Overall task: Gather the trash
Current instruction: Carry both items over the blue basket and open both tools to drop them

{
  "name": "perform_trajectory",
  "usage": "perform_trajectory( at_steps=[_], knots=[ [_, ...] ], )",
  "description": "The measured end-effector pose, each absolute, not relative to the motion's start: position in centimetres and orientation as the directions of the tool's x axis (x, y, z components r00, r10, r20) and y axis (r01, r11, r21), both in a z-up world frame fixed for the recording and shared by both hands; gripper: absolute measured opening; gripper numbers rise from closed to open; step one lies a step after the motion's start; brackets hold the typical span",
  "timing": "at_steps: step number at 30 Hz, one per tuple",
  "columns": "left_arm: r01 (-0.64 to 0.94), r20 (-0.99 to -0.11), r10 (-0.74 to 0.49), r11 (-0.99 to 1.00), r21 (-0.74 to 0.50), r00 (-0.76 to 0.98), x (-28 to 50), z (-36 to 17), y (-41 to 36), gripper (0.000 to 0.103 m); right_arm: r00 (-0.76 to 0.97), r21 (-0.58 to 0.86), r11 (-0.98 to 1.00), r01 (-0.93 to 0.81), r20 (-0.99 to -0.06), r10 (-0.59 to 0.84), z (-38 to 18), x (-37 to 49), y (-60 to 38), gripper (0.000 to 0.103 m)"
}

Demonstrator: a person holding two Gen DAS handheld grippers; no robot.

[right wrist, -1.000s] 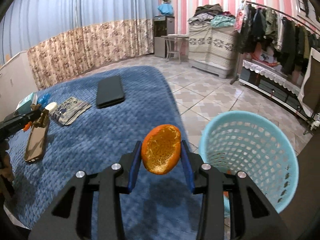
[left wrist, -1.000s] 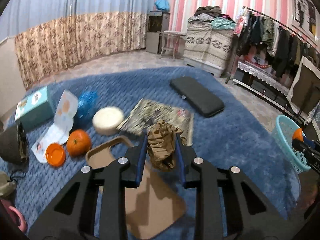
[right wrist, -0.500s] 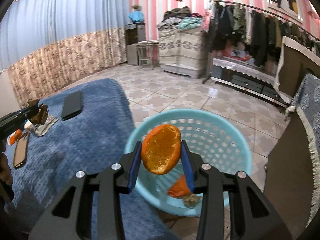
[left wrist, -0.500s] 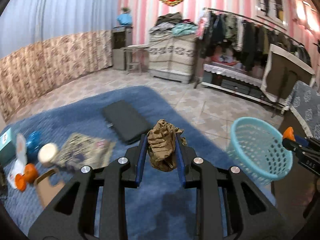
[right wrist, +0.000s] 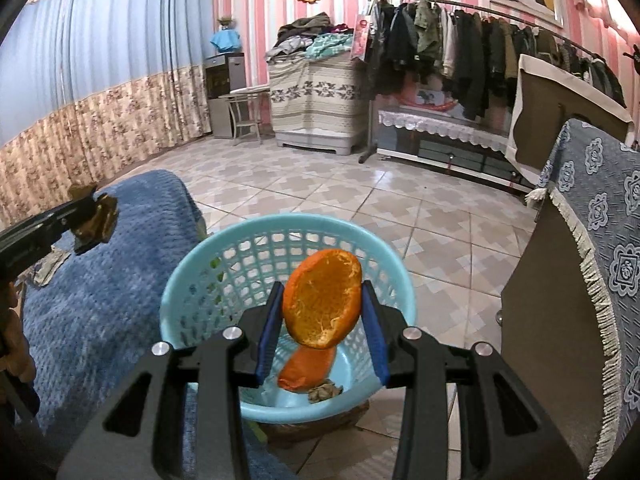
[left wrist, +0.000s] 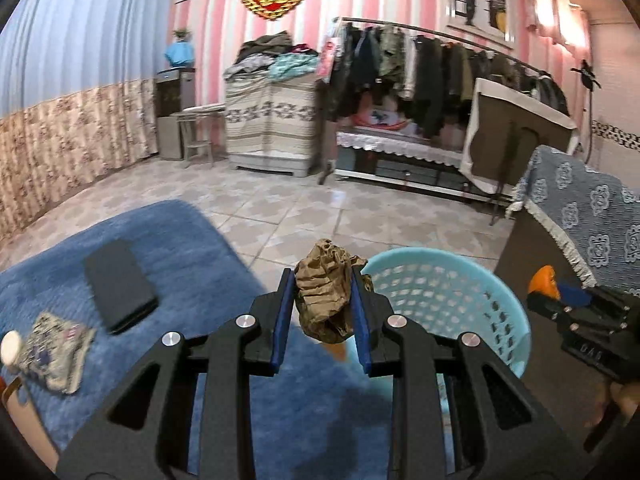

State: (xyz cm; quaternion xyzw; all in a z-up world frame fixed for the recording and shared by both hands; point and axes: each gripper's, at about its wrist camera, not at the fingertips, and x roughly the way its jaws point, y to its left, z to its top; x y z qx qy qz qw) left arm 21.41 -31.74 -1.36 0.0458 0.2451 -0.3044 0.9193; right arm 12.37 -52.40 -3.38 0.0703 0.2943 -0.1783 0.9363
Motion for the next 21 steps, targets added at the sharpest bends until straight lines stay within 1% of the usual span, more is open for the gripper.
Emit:
perform_trajectory(
  at_steps=[7, 15, 21],
  knots=[
    [0.640, -0.485, -0.589, 0.764, -0.076, 0.646, 21.4, -2.1, -35.9, 0.026, 0.759, 0.007, 0.916, 0.402, -0.562, -0.329, -3.7, 12.3, -53.1, 0.039],
    [0.667, -0.519, -0.595, 0.743, -0.064, 0.613, 22.0, -4.4, -39.3, 0.027, 0.753, 0.010, 0.902, 0.431, -0.555, -0.354, -4.1, 12.3, -54.0, 0.038],
    [0.684, -0.525, -0.609, 0.726, -0.069, 0.594, 22.5, -5.0, -41.2, 0.028, 0.751, 0.009, 0.900, 0.436, -0.554, -0.359, -4.2, 12.7, -54.2, 0.039]
  ],
)
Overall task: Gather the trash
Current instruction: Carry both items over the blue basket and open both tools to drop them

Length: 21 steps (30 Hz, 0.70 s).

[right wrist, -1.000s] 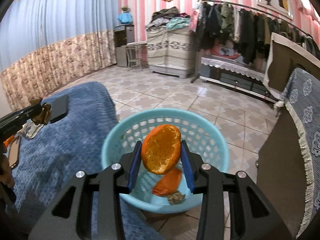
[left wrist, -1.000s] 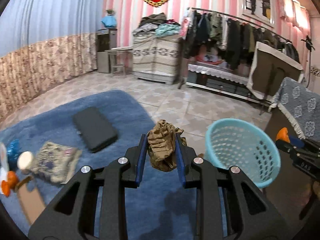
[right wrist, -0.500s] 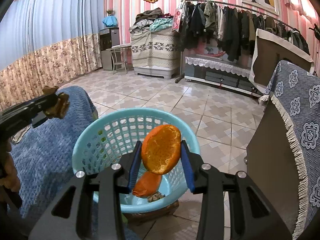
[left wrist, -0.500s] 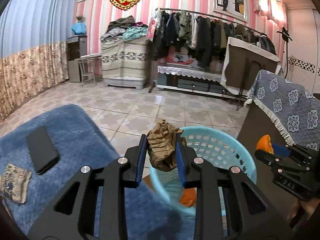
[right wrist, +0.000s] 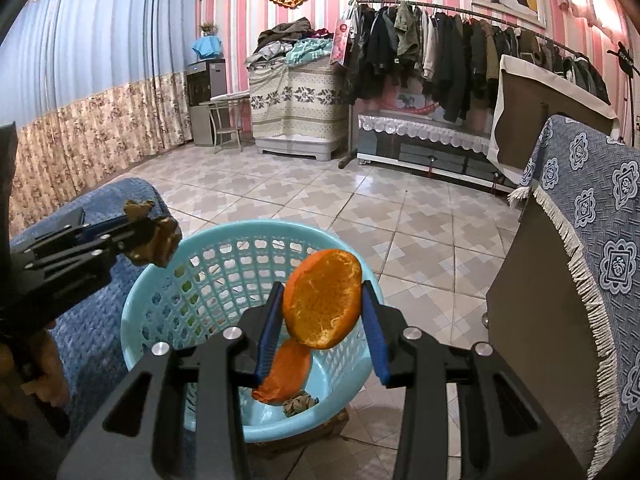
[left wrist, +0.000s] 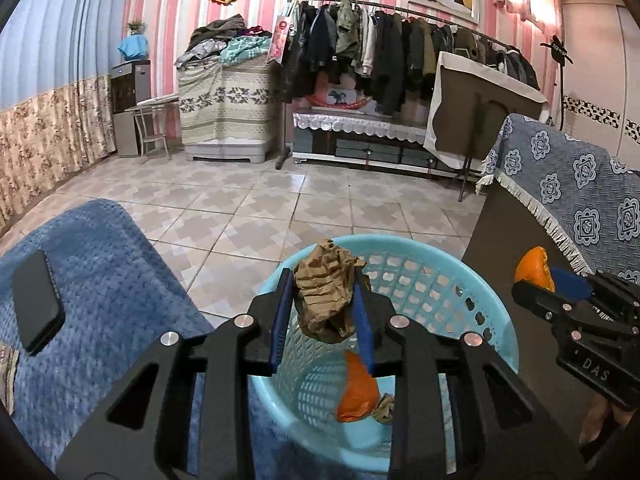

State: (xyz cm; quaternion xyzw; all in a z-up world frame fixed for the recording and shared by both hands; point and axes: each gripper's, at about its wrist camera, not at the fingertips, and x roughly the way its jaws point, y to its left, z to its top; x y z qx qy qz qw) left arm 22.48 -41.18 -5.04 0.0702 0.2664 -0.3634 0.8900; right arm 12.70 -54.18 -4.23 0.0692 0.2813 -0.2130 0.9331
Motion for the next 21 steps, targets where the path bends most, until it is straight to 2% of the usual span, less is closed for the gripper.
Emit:
perform_trajectory(
  at_steps=[2, 9, 12, 17, 21],
  knots=[
    [0.682, -0.515, -0.609, 0.729, -0.063, 0.603, 22.6, -4.9, -41.3, 0.032, 0.750, 0.007, 0.899, 0.439, -0.553, -0.362, -4.5, 12.8, -54.2, 0.038],
    [0.642, -0.473, -0.579, 0.766, -0.038, 0.664, 23.2, -4.0, -40.3, 0.078, 0.749, 0.009, 0.899, 0.439, -0.557, -0.360, -4.8, 13.0, -54.4, 0.039],
    [0.615, -0.459, -0.557, 0.788, -0.028, 0.692, 23.3, -3.8, -39.4, 0.090, 0.746, 0.010, 0.899, 0.438, -0.562, -0.357, -5.4, 13.4, -54.5, 0.039],
    [0.588, -0.450, -0.531, 0.809, -0.017, 0.718, 23.5, -3.3, -37.8, 0.098, 0.746, 0.017, 0.899, 0.437, -0.566, -0.352, -6.1, 13.8, -54.4, 0.039],
    [0.563, -0.451, -0.507, 0.827, -0.012, 0.735, 23.6, -3.0, -36.3, 0.098, 0.751, 0.023, 0.904, 0.427, -0.566, -0.340, -6.5, 14.5, -53.3, 0.039]
  ],
)
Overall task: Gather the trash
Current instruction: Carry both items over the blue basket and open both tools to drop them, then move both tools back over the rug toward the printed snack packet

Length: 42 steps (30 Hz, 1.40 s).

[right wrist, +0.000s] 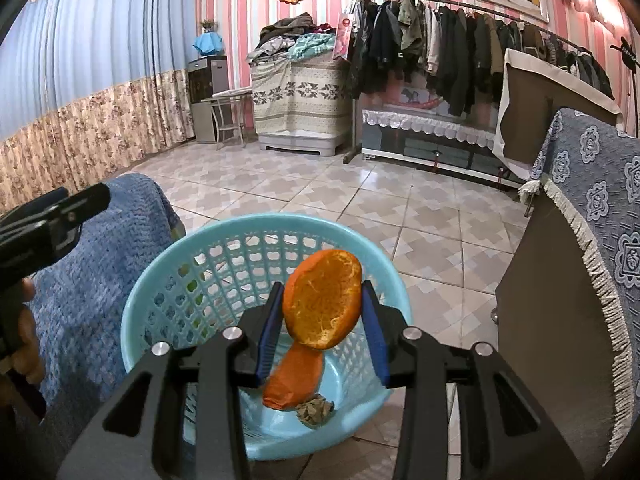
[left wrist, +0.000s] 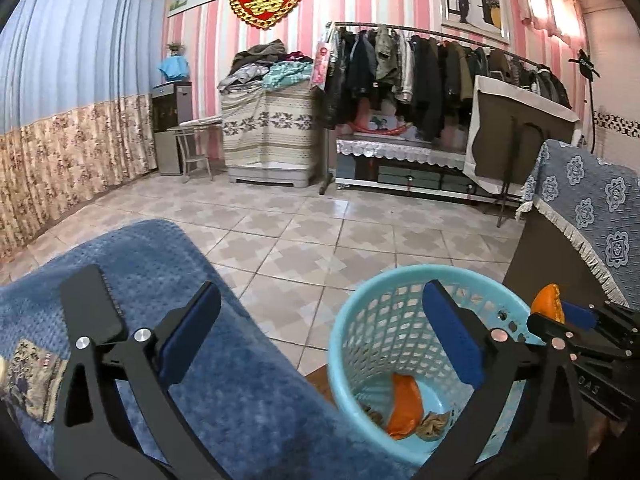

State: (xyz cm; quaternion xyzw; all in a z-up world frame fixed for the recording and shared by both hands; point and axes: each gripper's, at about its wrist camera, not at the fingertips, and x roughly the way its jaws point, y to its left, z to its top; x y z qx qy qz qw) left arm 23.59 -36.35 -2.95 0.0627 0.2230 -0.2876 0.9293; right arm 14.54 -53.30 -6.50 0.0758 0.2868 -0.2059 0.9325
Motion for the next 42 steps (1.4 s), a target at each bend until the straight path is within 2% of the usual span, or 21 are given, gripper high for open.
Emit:
perform_trajectory(
  at_steps=[7, 16, 18, 21, 31, 42],
  knots=[
    [0.525, -0.443, -0.475, 0.851, -0.011, 0.760, 23.4, -2.6, -33.6, 0.098, 0.757, 0.016, 0.910, 0.414, -0.560, -0.335, -6.5, 16.1, -51.8, 0.040],
    [0.492, -0.439, -0.449, 0.870, -0.017, 0.778, 23.2, -1.9, -30.3, 0.098, 0.770, -0.009, 0.905, 0.425, -0.521, -0.368, -4.9, 16.5, -50.4, 0.075],
    [0.485, -0.437, -0.446, 0.874, -0.026, 0.781, 23.0, -1.7, -29.3, 0.098, 0.773, -0.017, 0.903, 0.429, -0.511, -0.376, -4.1, 16.5, -50.2, 0.086],
    [0.473, -0.436, -0.438, 0.881, -0.031, 0.787, 22.4, -1.5, -27.8, 0.098, 0.778, -0.036, 0.902, 0.430, -0.493, -0.391, -3.3, 16.1, -49.5, 0.094],
    [0.370, -0.444, -0.355, 0.927, -0.055, 0.823, 20.0, -1.0, -20.5, 0.098, 0.792, -0.037, 0.905, 0.423, -0.470, -0.389, -1.2, 15.1, -47.3, 0.099],
    [0.131, -0.495, -0.144, 0.989, -0.062, 0.857, 19.3, -1.3, -6.9, 0.098, 0.824, -0.025, 0.954, 0.300, -0.497, -0.272, -2.4, 16.6, -39.7, 0.099]
  ],
)
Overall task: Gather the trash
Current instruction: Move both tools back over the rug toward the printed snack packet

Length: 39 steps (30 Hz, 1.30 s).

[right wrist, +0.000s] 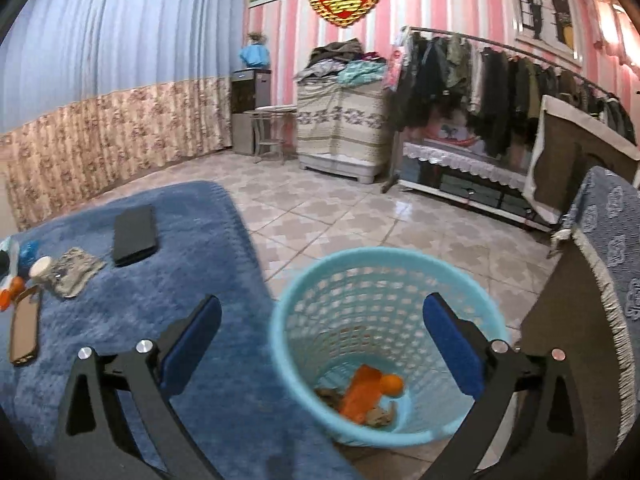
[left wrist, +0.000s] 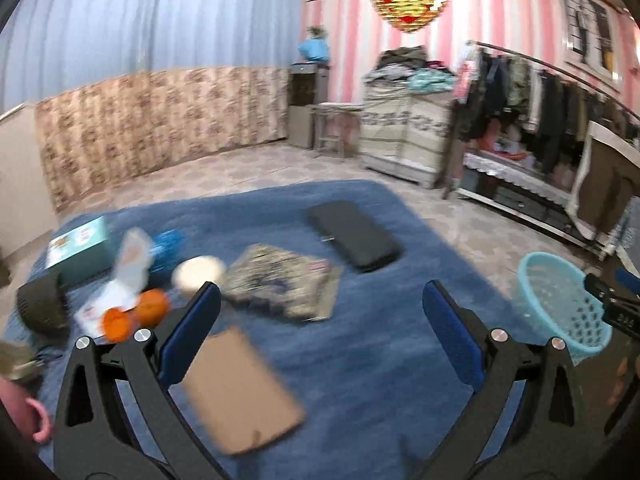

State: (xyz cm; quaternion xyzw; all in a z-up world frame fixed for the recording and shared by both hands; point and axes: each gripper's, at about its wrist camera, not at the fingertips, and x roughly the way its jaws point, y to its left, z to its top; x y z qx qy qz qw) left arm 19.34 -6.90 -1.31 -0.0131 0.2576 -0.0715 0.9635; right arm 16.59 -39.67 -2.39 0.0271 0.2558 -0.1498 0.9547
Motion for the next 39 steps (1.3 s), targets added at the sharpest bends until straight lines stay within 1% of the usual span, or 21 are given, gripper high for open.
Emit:
perform_trajectory(
  at_steps=[2, 7, 10, 14, 20, 22, 24, 25, 27, 28, 30, 31, 33, 36, 39],
  knots=[
    [0.075, -0.503, -0.094, 0.996, -0.057, 0.859, 19.2, -1.5, -3.9, 0.098, 0.828, -0.021, 0.959, 0.281, -0.500, -0.254, -2.5, 16.7, -38.5, 0.099],
    [-0.012, -0.522, -0.010, 0.999, -0.039, 0.853, 18.4, -1.8, 1.6, 0.098, 0.836, -0.031, 0.974, 0.223, -0.509, -0.207, -2.8, 17.4, -35.3, 0.099],
    [-0.041, -0.525, 0.028, 0.999, -0.013, 0.850, 17.2, -1.0, 4.2, 0.098, 0.837, -0.039, 0.981, 0.191, -0.516, -0.184, -2.8, 17.7, -33.7, 0.099],
    [-0.108, -0.519, 0.111, 0.993, 0.038, 0.847, 15.1, -0.1, 8.5, 0.097, 0.838, -0.029, 0.987, 0.156, -0.525, -0.148, -3.0, 18.0, -32.0, 0.099],
    [-0.234, -0.551, 0.203, 0.972, 0.014, 0.810, 13.3, -0.6, 15.4, 0.097, 0.834, -0.019, 0.994, 0.106, -0.543, -0.100, -3.8, 18.6, -29.0, 0.099],
    [-0.259, -0.569, 0.212, 0.966, -0.001, 0.794, 13.1, -1.1, 17.1, 0.094, 0.832, -0.020, 0.996, 0.089, -0.548, -0.086, -4.0, 18.8, -28.0, 0.099],
    [-0.271, -0.598, 0.205, 0.962, -0.021, 0.775, 13.2, -1.9, 18.8, 0.084, 0.830, -0.026, 0.997, 0.074, -0.552, -0.076, -4.2, 19.0, -27.1, 0.099],
    [-0.271, -0.610, 0.197, 0.962, -0.031, 0.767, 13.2, -2.1, 19.3, 0.081, 0.829, -0.031, 0.997, 0.067, -0.554, -0.073, -4.2, 19.1, -26.7, 0.099],
    [-0.269, -0.641, 0.177, 0.962, -0.048, 0.747, 13.8, -2.9, 20.0, 0.069, 0.828, -0.042, 0.998, 0.050, -0.557, -0.065, -4.2, 19.2, -25.7, 0.099],
    [-0.264, -0.654, 0.169, 0.963, -0.050, 0.738, 14.0, -3.1, 20.3, 0.066, 0.828, -0.045, 0.998, 0.046, -0.557, -0.063, -4.2, 19.3, -25.5, 0.099],
    [-0.254, -0.669, 0.157, 0.966, -0.050, 0.726, 14.3, -3.7, 20.8, 0.049, 0.829, -0.050, 0.998, 0.035, -0.557, -0.057, -4.1, 19.5, -24.8, 0.099],
    [-0.244, -0.675, 0.142, 0.968, -0.058, 0.724, 14.5, -3.8, 20.9, 0.043, 0.829, -0.051, 0.998, 0.032, -0.557, -0.055, -4.1, 19.5, -24.6, 0.099],
    [-0.219, -0.685, 0.107, 0.973, -0.077, 0.720, 14.7, -4.1, 20.9, 0.015, 0.827, -0.055, 0.998, 0.024, -0.560, -0.050, -4.2, 19.8, -24.1, 0.099],
    [-0.197, -0.685, 0.090, 0.977, -0.079, 0.722, 14.8, -4.3, 20.7, 0.004, 0.824, -0.065, 0.998, 0.009, -0.565, -0.044, -4.3, 20.2, -23.3, 0.099],
    [-0.196, -0.678, 0.092, 0.978, -0.078, 0.729, 14.8, -4.1, 20.7, 0.002, 0.822, -0.069, 0.998, -0.005, -0.568, -0.036, -4.5, 20.6, -22.7, 0.099]
  ],
)
